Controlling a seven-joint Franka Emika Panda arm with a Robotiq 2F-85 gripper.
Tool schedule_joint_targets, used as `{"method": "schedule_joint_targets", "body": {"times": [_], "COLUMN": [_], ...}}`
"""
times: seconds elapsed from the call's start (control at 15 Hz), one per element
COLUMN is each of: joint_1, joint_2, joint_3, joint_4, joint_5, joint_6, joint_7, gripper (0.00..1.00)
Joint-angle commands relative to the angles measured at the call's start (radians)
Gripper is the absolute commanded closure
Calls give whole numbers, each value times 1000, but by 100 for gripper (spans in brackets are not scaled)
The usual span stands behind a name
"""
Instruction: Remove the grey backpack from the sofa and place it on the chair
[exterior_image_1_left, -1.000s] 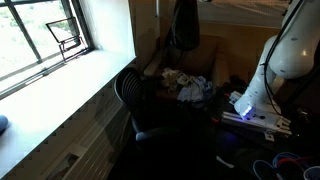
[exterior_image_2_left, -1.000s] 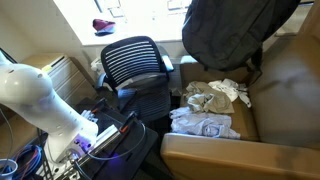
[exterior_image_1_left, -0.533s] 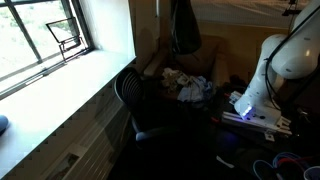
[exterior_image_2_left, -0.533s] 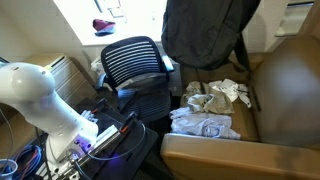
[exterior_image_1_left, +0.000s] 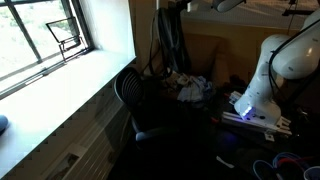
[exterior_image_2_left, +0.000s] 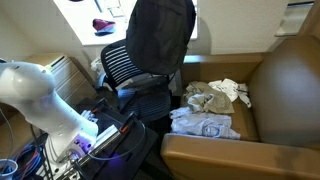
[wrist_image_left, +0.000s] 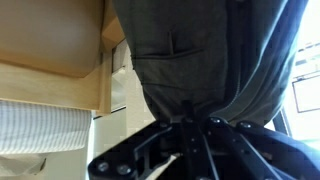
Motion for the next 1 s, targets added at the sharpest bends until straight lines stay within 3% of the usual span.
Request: {"method": "schedule_joint_targets", "body": {"times": [0.0,0.07,0.2,0.4,0.47,0.53,0.6,0.73,0.93], "joint_1": [15,85,127,260,135,334,337,363,381], "joint_2": [43,66,140,297,391,422,483,609,812], "joint_3": [-9,-49,-36,-37,137,0,41,60,20], "joint_4": [0,-43,-93,-117,-122,-101,-78,1,140], "joint_5": [1,94,112,226,366,405,487,485,309], "joint_6": [10,42,66,87,134,98,105,168,339], "joint_7": [-17,-99,-68,-100,-173,-193,-273,-282,-150], "gripper": [99,99,99,99,99,99,99,99,99]}}
